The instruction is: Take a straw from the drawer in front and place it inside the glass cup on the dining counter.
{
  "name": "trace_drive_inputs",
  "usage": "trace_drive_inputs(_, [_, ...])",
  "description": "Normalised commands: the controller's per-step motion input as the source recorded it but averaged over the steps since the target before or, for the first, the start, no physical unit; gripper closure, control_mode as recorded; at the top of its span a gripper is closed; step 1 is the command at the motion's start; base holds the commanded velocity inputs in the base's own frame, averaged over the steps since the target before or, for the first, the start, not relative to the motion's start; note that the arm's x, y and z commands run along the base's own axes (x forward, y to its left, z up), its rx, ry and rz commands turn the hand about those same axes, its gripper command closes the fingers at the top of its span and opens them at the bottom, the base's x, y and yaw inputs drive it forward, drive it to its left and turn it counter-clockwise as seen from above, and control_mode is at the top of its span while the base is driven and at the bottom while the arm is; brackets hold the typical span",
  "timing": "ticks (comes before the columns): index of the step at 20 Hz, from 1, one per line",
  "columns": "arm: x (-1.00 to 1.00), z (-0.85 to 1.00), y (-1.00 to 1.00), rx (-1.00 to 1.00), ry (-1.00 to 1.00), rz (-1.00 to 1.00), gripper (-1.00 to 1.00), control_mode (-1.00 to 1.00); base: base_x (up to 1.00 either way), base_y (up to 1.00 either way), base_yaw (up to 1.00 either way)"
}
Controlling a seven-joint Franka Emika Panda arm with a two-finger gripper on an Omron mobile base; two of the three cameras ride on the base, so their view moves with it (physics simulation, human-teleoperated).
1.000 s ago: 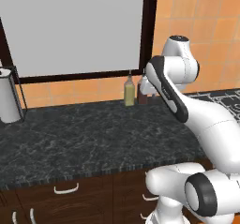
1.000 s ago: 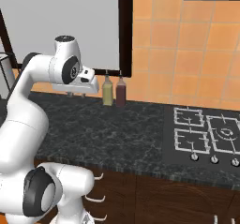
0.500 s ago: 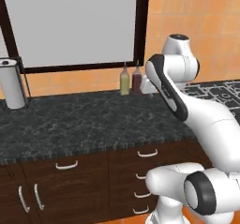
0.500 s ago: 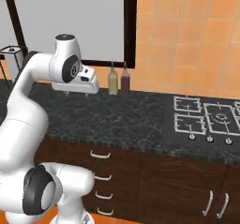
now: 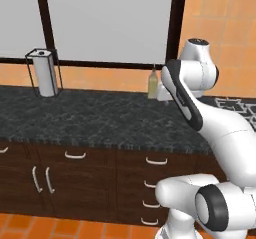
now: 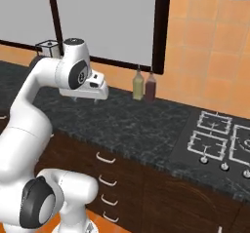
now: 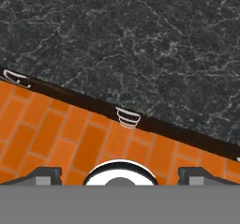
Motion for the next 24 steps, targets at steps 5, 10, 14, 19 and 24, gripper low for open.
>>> trace_drive_inputs(5, [0.0,0.0,0.0,0.0,0.0,0.0,-1.0,1.0,-0.15,-0.83,0.54])
trace_drive_inputs(10, [0.0,0.0,0.0,0.0,0.0,0.0,-1.0,1.0,-0.04,-0.75,0.56])
trace_drive_inputs(14, [0.0,0.0,0.0,0.0,0.0,0.0,-1.0,1.0,0.0,-0.7,0.53])
trace_drive_inputs(19, [0.0,0.0,0.0,0.0,0.0,0.0,-1.0,1.0,-0.01,-0.79,0.53])
trace_drive_inputs(24, [0.0,0.0,0.0,0.0,0.0,0.0,-1.0,1.0,0.0,-0.65,0.32])
